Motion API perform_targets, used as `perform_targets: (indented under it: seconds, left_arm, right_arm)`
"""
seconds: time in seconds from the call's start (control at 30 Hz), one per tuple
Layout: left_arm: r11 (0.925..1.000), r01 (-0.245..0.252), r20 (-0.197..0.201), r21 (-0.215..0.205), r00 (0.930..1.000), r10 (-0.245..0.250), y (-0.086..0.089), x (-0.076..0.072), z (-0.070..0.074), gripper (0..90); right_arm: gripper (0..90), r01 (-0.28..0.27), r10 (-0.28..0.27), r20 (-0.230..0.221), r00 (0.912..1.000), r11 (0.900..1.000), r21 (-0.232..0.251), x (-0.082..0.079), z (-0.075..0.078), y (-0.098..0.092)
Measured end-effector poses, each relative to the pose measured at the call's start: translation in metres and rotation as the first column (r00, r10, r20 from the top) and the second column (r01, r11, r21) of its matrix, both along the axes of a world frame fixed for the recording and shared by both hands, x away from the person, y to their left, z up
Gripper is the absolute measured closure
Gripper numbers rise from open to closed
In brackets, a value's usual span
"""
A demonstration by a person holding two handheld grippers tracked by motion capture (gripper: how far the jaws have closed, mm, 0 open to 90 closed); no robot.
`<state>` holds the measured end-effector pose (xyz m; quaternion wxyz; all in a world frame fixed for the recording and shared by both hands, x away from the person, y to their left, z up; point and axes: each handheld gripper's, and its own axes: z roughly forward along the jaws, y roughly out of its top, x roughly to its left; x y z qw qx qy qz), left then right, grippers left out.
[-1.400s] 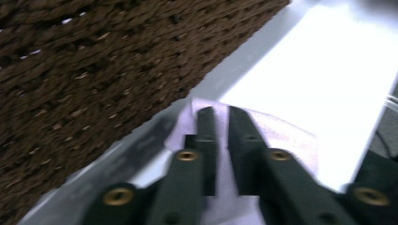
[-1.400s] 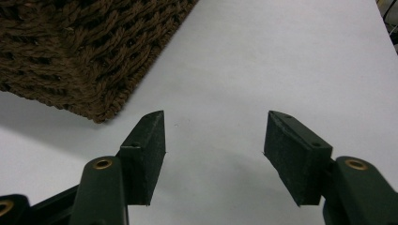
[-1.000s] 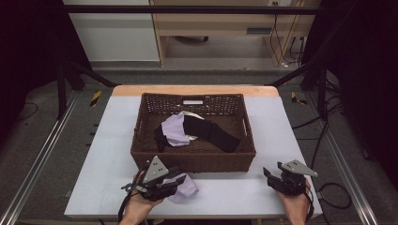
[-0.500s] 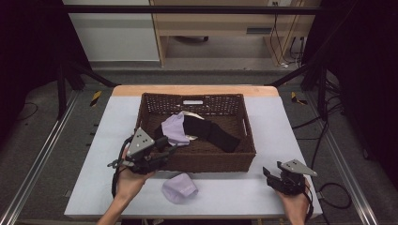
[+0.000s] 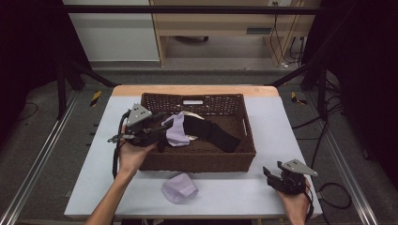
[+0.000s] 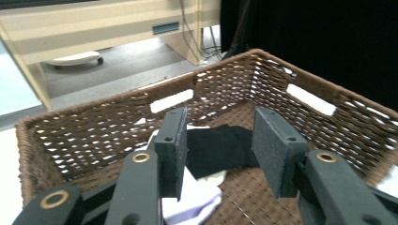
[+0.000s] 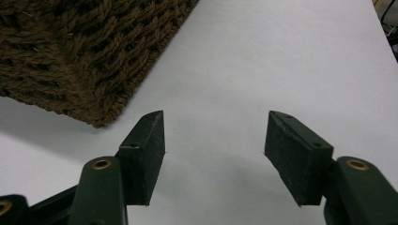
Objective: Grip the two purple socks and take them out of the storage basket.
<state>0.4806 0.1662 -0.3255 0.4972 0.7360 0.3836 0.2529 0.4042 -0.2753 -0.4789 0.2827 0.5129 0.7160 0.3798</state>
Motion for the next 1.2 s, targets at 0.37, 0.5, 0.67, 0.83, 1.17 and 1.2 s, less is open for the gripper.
perform_targets:
  seconds: [0.37,0.5,0.67,0.83,1.17,1.2]
  left_arm:
    - [0.9943,-0.104,0.022,0.021,0.9943,0.104,-0.012,0.044,-0.001,57.9]
    - [0.9934,-0.104,0.057,0.049,0.9933,0.101,-0.017,0.056,-0.007,55.6]
    - [0.9922,-0.107,0.013,0.064,0.9942,0.107,-0.022,0.074,-0.023,55.9]
    - [0.9889,-0.122,-0.037,0.085,0.9914,0.126,-0.029,0.09,-0.039,57.1]
    - [0.9715,-0.152,-0.139,0.181,0.9739,0.179,-0.031,0.107,-0.063,57.3]
    - [0.9712,-0.155,-0.143,0.181,0.9729,0.182,-0.031,0.108,-0.063,56.8]
  right_arm:
    - [38.4,-0.005,0.005,0.0,1.0,1.0,-0.004,0.001,-0.001,0.0]
    - [37.9,-0.001,0.001,-0.003,1.0,1.0,0.009,0.0,0.0,0.0]
    - [37.7,-0.002,0.002,-0.004,1.0,1.0,0.009,0.0,-0.001,0.0]
    - [37.7,-0.003,0.003,-0.001,1.0,1.0,0.008,0.0,-0.001,0.0]
    - [38.6,-0.009,0.009,0.005,0.9999,1.0,0.0,0.0,-0.002,-0.001]
    - [38.7,-0.01,0.01,0.006,0.9999,1.0,0.0,0.0,-0.002,-0.001]
